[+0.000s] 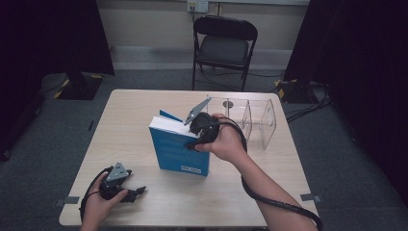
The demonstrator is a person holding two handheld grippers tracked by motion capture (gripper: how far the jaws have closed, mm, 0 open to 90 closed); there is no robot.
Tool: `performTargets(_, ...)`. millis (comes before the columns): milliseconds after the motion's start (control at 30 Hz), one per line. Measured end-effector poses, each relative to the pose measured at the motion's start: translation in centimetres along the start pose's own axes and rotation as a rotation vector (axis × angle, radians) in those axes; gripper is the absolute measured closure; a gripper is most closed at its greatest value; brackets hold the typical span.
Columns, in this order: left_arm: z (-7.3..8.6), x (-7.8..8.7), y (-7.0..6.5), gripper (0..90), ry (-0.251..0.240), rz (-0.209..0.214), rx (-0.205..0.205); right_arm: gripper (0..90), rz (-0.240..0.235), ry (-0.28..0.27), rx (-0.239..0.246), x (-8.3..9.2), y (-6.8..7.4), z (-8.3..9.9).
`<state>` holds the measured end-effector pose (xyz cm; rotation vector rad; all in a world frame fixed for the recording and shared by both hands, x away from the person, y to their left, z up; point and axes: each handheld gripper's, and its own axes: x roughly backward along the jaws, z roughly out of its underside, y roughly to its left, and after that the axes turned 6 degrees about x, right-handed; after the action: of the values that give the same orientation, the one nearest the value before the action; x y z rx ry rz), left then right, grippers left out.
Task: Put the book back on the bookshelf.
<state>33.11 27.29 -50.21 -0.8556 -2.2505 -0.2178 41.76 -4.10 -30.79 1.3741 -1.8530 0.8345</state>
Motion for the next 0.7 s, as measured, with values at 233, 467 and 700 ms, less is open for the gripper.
performTargets(233,0.0,0.0,0.0,13.5,0.002,-0.003,0.0,61.3,-0.003,0.001,-0.035,0.2,0.6,0.0)
performTargets(467,0.0,0.0,0.0,13.6,-0.003,0.0,0.001,61.4,-0.024,0.01,-0.069,0.4,1.3,-0.6)
performTargets(700,0.0,0.0,0.0,13.6,-0.002,-0.001,0.0,61.5,-0.018,0.032,-0.092,1.0,1.5,-0.7)
